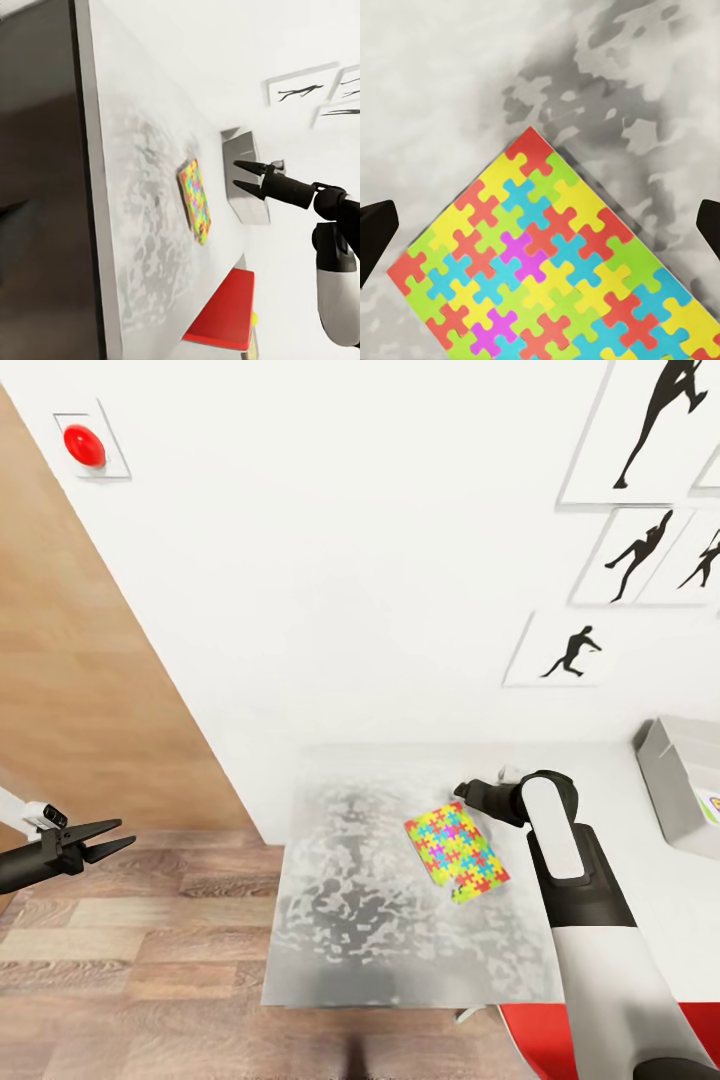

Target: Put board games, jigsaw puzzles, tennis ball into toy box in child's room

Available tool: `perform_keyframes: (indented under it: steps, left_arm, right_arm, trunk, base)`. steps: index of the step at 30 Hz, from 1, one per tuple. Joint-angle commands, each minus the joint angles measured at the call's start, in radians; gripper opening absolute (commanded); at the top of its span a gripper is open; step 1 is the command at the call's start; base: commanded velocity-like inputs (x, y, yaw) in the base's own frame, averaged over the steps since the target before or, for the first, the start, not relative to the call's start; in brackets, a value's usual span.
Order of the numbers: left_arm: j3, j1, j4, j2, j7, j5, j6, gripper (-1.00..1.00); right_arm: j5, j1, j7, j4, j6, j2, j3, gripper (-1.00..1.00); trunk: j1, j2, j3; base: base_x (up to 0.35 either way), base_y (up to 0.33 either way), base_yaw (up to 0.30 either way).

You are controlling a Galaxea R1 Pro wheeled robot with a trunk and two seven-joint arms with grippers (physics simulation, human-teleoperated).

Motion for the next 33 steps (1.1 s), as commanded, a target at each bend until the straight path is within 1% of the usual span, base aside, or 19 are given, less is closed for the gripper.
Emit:
perform_keyframes:
  steps: [1, 33]
  left_arm:
    - [-0.004, -0.001, 0.0, 0.001, -0.004, 0.003, 0.011, 1.0]
    - [-0.004, -0.001, 0.0, 0.001, -0.003, 0.003, 0.011, 1.0]
  right_arm:
    - [-0.011, -0.001, -0.01, -0.001, 0.003, 0.0, -0.001, 1.0]
    - [-0.01, -0.001, -0.007, 0.008, 0.005, -0.001, -0.005, 1.0]
  trunk:
    - [0.001, -0.002, -0.003]
    - [0.001, -0.002, -0.056]
  base:
    - [0.002, 0.0, 0.0]
    - [0.0, 0.0, 0.0]
